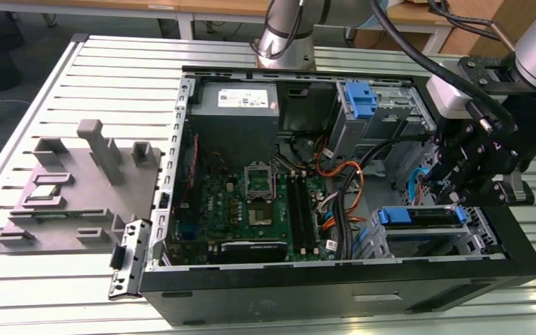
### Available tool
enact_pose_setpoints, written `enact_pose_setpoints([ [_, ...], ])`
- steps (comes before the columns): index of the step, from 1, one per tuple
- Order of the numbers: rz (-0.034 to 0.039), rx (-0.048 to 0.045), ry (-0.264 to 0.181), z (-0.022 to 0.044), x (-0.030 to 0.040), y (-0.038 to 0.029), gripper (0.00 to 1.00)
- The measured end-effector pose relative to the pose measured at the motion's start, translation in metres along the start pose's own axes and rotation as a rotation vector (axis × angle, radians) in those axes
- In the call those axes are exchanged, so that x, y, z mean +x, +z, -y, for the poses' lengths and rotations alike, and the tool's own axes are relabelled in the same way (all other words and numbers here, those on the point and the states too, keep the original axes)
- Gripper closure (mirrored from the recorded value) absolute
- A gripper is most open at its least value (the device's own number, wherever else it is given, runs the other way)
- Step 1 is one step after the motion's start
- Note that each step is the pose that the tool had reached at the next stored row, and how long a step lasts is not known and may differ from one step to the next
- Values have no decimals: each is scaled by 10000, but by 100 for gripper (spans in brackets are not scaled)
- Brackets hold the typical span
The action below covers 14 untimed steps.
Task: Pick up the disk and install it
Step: 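Insert the first disk wire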
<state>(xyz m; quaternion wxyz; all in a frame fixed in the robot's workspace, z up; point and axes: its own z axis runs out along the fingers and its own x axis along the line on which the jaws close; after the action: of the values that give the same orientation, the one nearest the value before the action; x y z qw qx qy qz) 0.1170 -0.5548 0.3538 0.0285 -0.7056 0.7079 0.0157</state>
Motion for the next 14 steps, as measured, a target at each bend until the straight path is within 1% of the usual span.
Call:
enact_pose_setpoints([
  [1, 0, 0, 0, 0, 0, 0, 60],
  [3, 0, 0, 0, 0, 0, 0, 72],
  [4, 0, 0, 0, 0, 0, 1, 72],
  [6, 0, 0, 0, 0, 0, 1, 84],
  [14, 0, 0, 0, 0, 0, 3, 84],
])
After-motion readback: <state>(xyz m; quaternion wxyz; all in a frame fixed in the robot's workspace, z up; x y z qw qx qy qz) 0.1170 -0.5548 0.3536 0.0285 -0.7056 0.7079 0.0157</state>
